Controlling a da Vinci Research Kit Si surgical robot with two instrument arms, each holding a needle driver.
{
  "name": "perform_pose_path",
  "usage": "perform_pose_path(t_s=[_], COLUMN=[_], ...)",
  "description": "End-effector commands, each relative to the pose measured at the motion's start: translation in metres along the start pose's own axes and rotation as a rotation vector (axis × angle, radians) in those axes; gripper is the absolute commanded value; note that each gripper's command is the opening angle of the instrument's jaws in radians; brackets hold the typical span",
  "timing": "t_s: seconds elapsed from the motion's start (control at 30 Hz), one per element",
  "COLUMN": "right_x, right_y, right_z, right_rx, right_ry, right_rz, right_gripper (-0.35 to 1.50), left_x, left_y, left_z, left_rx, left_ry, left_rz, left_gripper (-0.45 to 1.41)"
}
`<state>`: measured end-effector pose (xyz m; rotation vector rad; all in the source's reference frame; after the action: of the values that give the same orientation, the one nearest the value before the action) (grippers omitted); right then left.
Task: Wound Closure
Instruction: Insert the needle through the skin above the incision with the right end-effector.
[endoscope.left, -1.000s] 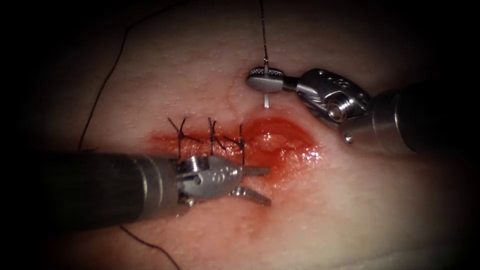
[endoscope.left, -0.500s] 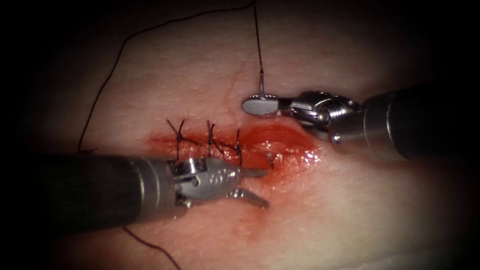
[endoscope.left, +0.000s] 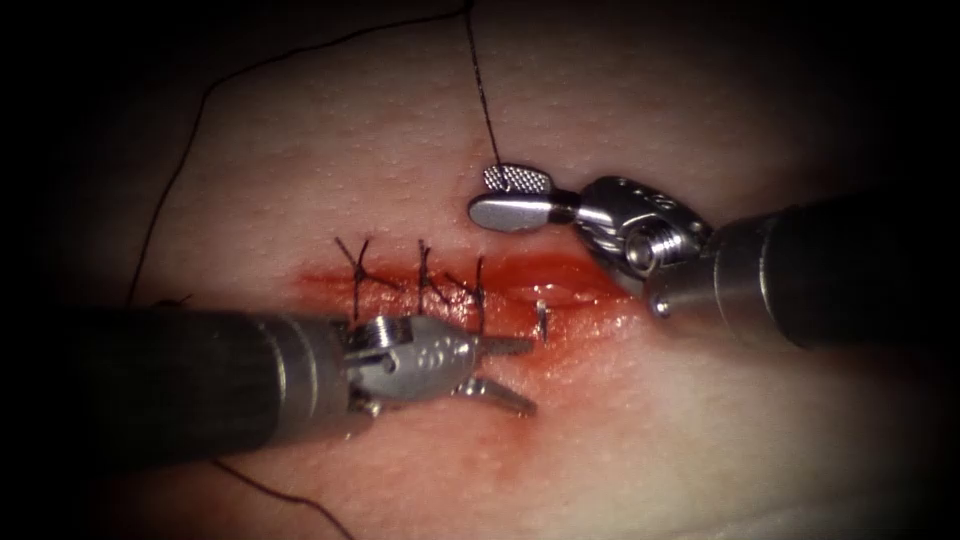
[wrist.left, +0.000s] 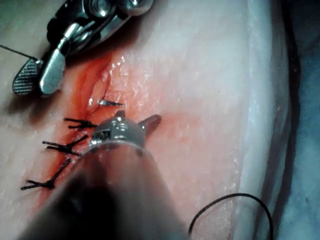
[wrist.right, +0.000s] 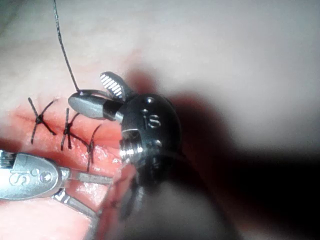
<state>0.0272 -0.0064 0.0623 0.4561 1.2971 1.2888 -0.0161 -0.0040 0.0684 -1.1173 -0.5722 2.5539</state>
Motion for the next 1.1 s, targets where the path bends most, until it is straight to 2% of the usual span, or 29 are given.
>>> perform_pose_path(t_s=[0.03,0.17,0.3,0.4,0.43,0.47,0.5,0.57,0.6,0.8,0.83,0.93,1.1], right_x=[-0.0004,0.0001,0.0008,0.0014,0.0015,0.0015,0.0016,0.0015,0.0014,0.0006,0.0001,-0.0008,-0.0013], right_y=[0.0006,0.0009,0.0009,0.0007,0.0006,0.0006,0.0005,0.0004,0.0004,-0.0001,-0.0007,-0.0021,-0.0033], right_z=[0.0004,0.0000,0.0001,0.0002,0.0002,0.0002,0.0002,0.0001,0.0001,-0.0004,-0.0008,-0.0016,-0.0020], right_rx=[-0.005,-0.025,-0.029,-0.032,-0.032,-0.032,-0.034,-0.086,-0.108,-0.160,-0.169,-0.170,-0.140], right_ry=[-0.003,-0.051,-0.055,-0.057,-0.058,-0.059,-0.058,-0.083,-0.123,-0.212,-0.248,-0.300,-0.293], right_rz=[-0.040,-0.139,-0.168,-0.180,-0.178,-0.177,-0.176,-0.124,-0.065,0.100,0.166,0.224,0.243], right_gripper=[0.79,0.81,0.67,0.64,0.44,-0.03,-0.35,-0.35,-0.35,-0.35,-0.35,-0.35,-0.35], left_x=[0.0000,0.0000,0.0001,0.0001,0.0001,0.0001,0.0001,0.0001,0.0001,0.0000,0.0000,0.0000,0.0001], left_y=[-0.0002,-0.0002,-0.0001,-0.0001,0.0000,0.0000,0.0000,0.0000,0.0000,-0.0002,-0.0002,-0.0003,-0.0003], left_z=[0.0007,0.0008,0.0008,0.0008,0.0007,0.0007,0.0007,0.0007,0.0006,0.0002,0.0002,0.0002,0.0002], left_rx=[0.000,0.000,0.001,0.001,0.001,0.001,0.001,0.001,0.000,-0.005,-0.006,-0.006,-0.005], left_ry=[0.001,0.001,0.001,0.001,0.001,0.000,0.000,0.000,0.001,0.002,0.002,0.002,0.002], left_rz=[0.001,0.001,0.001,0.000,0.000,0.000,0.000,0.000,0.001,0.001,0.001,0.001,0.018], left_gripper=[0.25,0.25,0.25,0.25,0.25,0.25,0.25,0.25,0.25,0.27,0.27,0.27,0.29])
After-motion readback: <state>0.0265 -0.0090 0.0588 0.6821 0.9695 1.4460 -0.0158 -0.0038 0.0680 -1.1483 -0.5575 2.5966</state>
